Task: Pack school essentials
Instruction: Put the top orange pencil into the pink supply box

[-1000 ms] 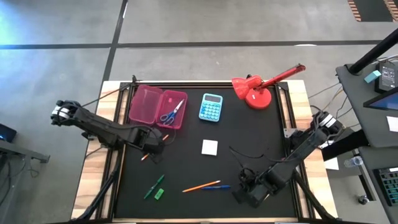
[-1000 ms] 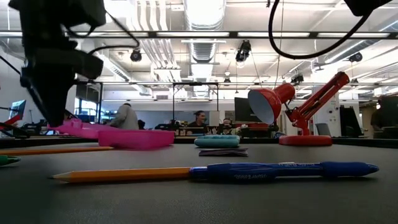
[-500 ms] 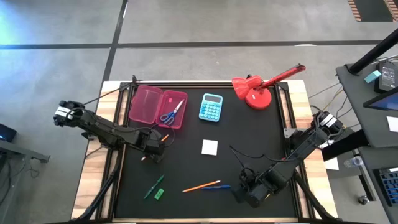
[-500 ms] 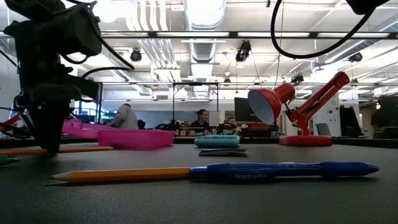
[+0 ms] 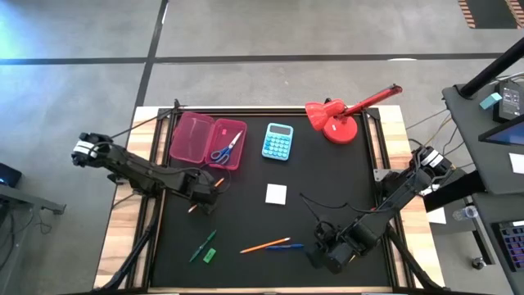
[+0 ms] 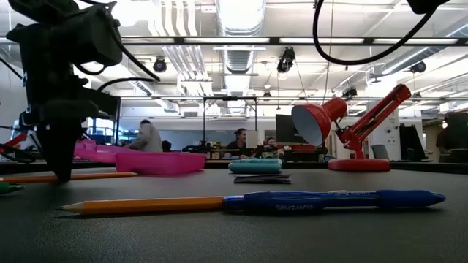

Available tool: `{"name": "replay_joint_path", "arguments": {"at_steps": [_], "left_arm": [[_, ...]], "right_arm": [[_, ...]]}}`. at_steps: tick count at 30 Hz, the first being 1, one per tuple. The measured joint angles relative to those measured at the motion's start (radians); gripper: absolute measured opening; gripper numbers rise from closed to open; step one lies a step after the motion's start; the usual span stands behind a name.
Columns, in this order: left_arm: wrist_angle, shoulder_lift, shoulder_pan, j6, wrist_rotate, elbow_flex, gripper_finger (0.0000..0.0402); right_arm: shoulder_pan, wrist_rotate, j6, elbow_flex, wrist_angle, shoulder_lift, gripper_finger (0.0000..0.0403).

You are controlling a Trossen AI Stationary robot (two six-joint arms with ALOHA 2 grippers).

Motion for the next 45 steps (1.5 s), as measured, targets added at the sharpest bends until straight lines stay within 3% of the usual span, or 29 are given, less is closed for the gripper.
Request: {"name": "replay_joint_path", "arguments": {"at_steps": [8, 13, 22, 27, 30, 45], "left_arm": [[0.013, -0.077, 0.002, 0.002, 0.009, 0.122, 0.0012], [0.025, -0.096, 0.058, 0.149, -0.058, 0.242, 0.0012], [0.103, -0.06, 0.409, 0.366, -0.093, 0.313, 0.0012], [0.102, -0.021, 0.607, 0.374, -0.049, 0.304, 0.0012], [0.105, 0.019, 0.683, 0.375, 0.027, 0.303, 0.0012], [0.165, 0.2, 0.725, 0.447, 0.06, 0.304, 0.0012]], "right_arm": [[0.0, 0.0, -0.064, 0.0, -0.01, 0.0, 0.0231], [-0.006, 0.0, -0.158, 0.0, -0.037, 0.0, 0.0231], [-0.063, -0.001, -0.302, 0.0, -0.148, -0.005, 0.0231], [-0.087, 0.0, -0.421, -0.003, -0.146, -0.005, 0.0231], [-0.1, 0.001, -0.463, -0.017, -0.15, -0.005, 0.0231], [-0.123, 0.001, -0.404, -0.051, -0.103, -0.005, 0.0231]]}}
